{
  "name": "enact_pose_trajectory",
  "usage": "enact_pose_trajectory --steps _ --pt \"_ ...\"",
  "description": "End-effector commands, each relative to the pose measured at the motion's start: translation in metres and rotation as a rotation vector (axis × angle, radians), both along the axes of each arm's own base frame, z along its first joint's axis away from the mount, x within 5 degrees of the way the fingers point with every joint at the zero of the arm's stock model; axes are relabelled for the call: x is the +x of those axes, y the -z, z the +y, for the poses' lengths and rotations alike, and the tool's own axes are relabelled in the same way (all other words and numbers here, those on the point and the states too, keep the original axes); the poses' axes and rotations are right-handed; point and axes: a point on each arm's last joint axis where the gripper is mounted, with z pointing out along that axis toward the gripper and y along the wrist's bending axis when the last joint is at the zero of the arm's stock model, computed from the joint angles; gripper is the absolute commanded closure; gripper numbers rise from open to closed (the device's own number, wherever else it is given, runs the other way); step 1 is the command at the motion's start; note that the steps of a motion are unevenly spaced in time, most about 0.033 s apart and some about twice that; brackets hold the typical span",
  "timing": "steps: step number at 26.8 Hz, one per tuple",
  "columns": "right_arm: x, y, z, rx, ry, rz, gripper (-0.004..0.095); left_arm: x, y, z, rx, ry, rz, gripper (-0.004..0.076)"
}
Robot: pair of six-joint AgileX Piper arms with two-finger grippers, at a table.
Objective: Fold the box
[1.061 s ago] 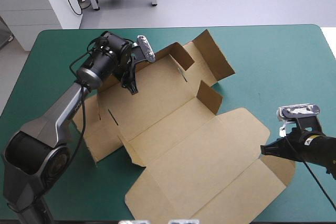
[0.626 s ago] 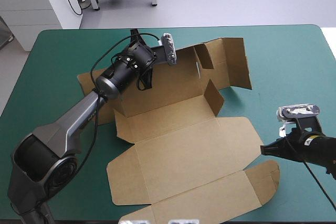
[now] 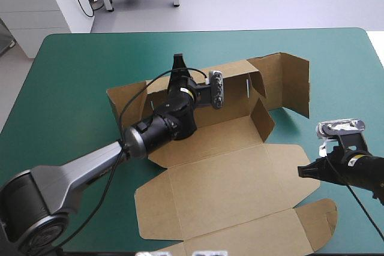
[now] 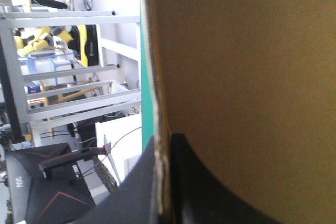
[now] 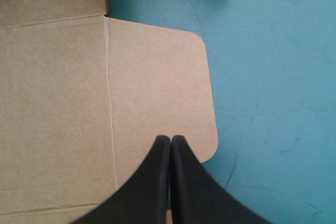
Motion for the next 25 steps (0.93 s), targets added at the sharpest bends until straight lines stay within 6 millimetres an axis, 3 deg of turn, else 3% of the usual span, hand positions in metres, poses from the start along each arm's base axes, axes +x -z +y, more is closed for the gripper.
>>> enact_pose_trajectory --steps 1,5,8,14,20,25 --pt "0.004 -0.013 -0.001 0.006 0.013 -0.096 0.0927 -0.028 -0.03 0.007 -0.041 0.074 -0.153 0.0731" --pt "0.005 -0.013 -0.001 0.01 0.019 -0.101 0.0927 -0.051 -0.015 0.014 0.024 0.132 -0.297 0.0731" --pt "0.008 -0.019 -0.001 0.021 0.041 -0.149 0.0926 -0.053 0.003 0.02 0.071 0.122 -0.329 0.0731" --pt "0.021 -0.054 -0.002 0.015 0.041 -0.274 0.0913 -0.056 0.018 0.026 0.066 0.086 -0.303 0.0731" --pt "0.065 -0.096 -0.003 0.012 0.033 -0.318 0.0913 -0.071 0.017 0.013 0.062 0.139 -0.317 0.0731" --pt "0.117 -0.131 -0.003 0.006 0.015 -0.332 0.0913 -0.082 0.016 0.003 0.066 0.193 -0.34 0.0731"
